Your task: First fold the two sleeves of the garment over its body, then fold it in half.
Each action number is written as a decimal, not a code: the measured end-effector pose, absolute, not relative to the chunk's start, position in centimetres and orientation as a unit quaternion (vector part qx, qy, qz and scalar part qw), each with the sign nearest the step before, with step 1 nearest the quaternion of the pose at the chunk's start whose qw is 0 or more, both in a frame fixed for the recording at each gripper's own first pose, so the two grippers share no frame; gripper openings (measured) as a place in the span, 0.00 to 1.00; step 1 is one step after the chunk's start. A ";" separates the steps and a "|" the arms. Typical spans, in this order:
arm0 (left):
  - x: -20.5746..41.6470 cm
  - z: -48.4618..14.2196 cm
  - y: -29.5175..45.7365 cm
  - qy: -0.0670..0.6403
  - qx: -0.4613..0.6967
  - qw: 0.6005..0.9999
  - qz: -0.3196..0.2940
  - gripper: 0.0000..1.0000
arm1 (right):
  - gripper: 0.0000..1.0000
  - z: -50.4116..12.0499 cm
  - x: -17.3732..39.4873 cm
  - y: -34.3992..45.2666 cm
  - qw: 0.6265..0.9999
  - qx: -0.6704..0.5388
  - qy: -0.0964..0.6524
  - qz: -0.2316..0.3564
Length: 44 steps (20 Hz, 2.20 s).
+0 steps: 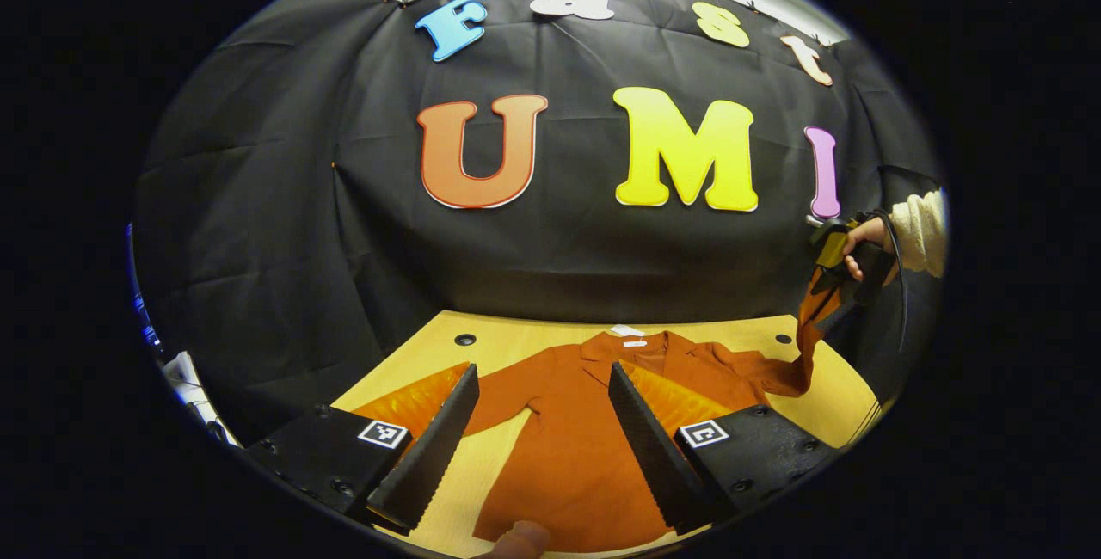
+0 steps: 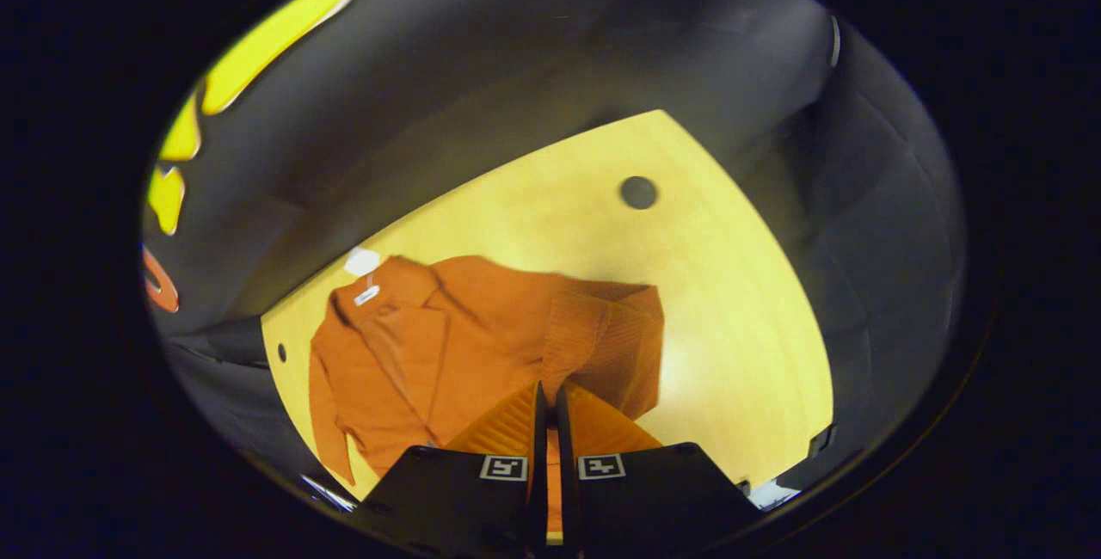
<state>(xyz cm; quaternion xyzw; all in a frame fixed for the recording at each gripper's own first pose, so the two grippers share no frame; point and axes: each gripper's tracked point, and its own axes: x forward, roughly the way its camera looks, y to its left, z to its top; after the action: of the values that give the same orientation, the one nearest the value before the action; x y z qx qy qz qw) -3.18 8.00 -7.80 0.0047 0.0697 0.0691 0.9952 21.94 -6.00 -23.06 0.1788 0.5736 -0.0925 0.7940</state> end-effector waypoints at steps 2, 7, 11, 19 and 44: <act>-3.5 -8.2 9.4 0.069 0.001 0.995 0.073 0.99 | 0.06 -22.6 22.8 -0.2 0.798 0.159 0.578 -0.060; -5.0 -10.5 13.7 0.076 0.005 0.992 0.097 0.99 | 0.06 -23.2 24.2 13.7 0.797 0.100 0.595 0.014; -6.4 -12.7 16.0 0.091 -0.001 0.990 0.112 0.99 | 0.07 -25.8 23.8 22.8 0.784 0.079 0.613 0.051; -9.1 -15.6 19.9 0.118 -0.020 0.981 0.152 0.99 | 0.07 -33.7 23.5 35.0 0.766 0.065 0.635 0.081; -7.3 -17.2 26.1 0.166 -0.071 0.954 0.237 0.99 | 0.94 -23.8 23.4 27.0 0.810 0.118 0.562 0.118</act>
<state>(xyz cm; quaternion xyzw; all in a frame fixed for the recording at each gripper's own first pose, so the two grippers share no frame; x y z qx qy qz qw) -7.30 26.12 -17.23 -0.0710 0.1664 0.2372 0.9545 23.45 27.03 -23.76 0.1176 0.5620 0.1179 0.8102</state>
